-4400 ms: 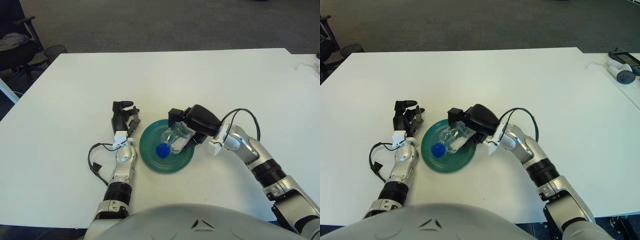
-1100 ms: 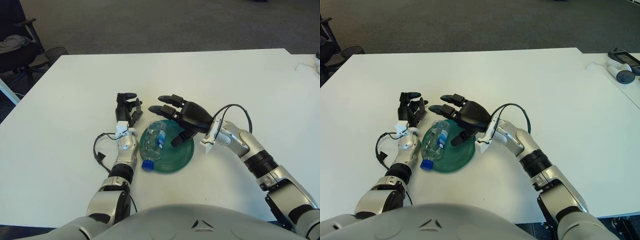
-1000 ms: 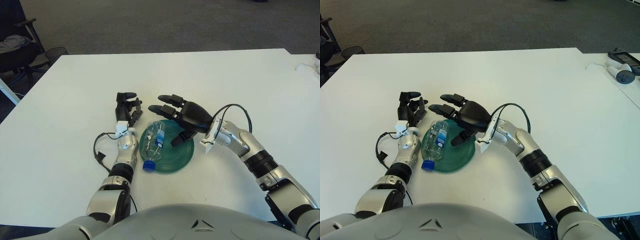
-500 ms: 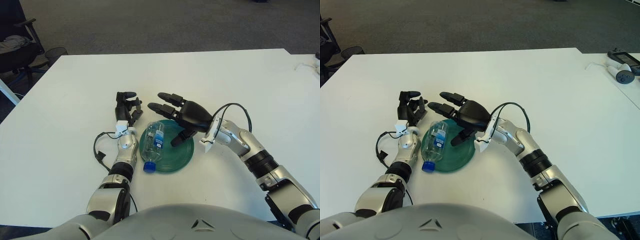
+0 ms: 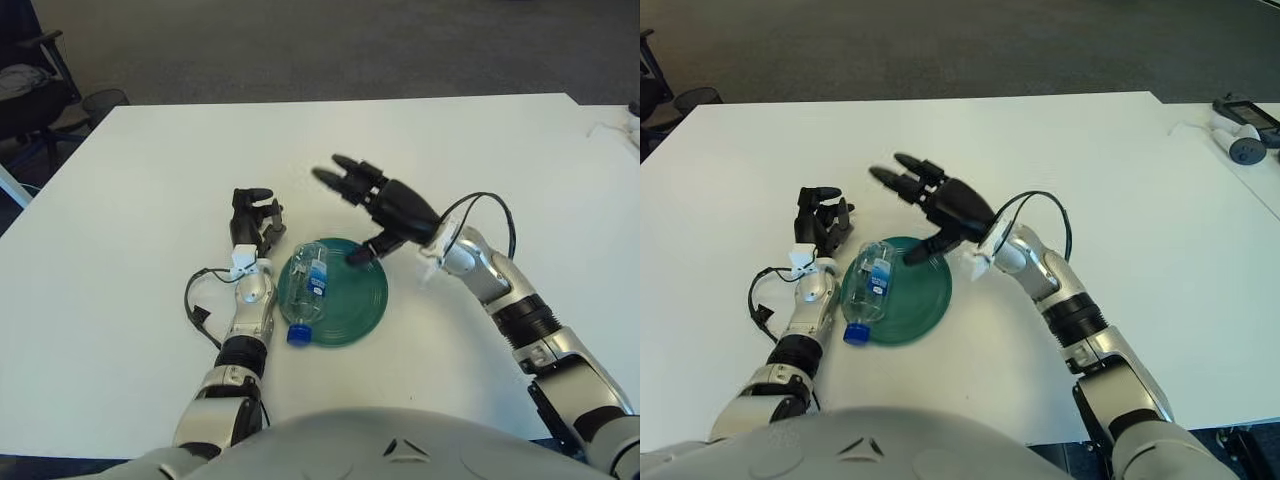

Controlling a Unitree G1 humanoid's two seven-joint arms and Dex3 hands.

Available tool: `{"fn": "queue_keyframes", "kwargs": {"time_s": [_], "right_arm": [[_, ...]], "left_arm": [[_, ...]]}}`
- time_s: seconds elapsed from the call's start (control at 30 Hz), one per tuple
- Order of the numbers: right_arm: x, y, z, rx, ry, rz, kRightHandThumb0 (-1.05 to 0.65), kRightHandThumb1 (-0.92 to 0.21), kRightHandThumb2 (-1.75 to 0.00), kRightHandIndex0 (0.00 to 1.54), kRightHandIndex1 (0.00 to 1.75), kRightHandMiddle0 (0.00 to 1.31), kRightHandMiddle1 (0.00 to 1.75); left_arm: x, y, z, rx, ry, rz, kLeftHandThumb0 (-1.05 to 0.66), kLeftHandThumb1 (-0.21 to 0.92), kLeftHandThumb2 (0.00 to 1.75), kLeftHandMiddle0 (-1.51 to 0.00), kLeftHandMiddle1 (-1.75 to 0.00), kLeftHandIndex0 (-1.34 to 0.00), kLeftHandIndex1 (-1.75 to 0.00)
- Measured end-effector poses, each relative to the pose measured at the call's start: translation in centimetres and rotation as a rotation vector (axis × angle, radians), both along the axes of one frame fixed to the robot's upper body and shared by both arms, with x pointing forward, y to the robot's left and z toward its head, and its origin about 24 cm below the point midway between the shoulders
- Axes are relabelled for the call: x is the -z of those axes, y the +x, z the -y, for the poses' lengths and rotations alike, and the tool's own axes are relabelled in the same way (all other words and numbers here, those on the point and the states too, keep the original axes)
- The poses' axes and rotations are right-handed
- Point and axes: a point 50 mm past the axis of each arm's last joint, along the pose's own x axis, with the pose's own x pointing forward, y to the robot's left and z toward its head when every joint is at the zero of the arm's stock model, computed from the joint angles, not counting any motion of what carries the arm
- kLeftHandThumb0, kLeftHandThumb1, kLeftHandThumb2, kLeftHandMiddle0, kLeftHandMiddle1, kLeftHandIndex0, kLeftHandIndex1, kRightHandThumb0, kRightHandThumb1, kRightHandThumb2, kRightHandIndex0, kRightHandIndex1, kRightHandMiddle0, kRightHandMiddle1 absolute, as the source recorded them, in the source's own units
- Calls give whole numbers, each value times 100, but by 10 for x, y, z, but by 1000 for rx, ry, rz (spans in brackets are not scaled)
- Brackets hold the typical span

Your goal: Put the bottle into the plate.

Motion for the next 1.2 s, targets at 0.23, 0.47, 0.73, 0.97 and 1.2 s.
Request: {"fn": "queue_keyframes", "kwargs": {"time_s": [0.23, 0.47, 0.73, 0.97, 1.2], "right_arm": [[-28, 13, 16, 98, 494, -83, -67, -78, -56, 19, 66, 0, 96], [-22, 20, 51, 190, 886, -227, -47, -61, -90, 22, 104, 9, 127], [5, 19, 69, 365, 1102, -334, -47, -64, -95, 23, 111, 11, 138], [30, 13, 60, 437, 1180, -460, -45, -63, -100, 25, 111, 14, 143], [45, 9, 56, 477, 1172, -539, -44, -62, -103, 27, 111, 15, 143]], "left_arm": [[5, -9, -2, -5, 19, -53, -37, 76, 73, -63, -124, -31, -173], [7, -13, -3, -13, 28, -98, -37, 77, 74, -62, -122, -29, -174], [13, -19, -6, -35, 32, -158, -37, 79, 71, -62, -120, -27, -175], [14, -21, -5, -32, 40, -180, -36, 79, 71, -62, -120, -27, -175], [13, -21, -4, -24, 48, -176, -36, 80, 69, -61, -120, -27, -175]]}}
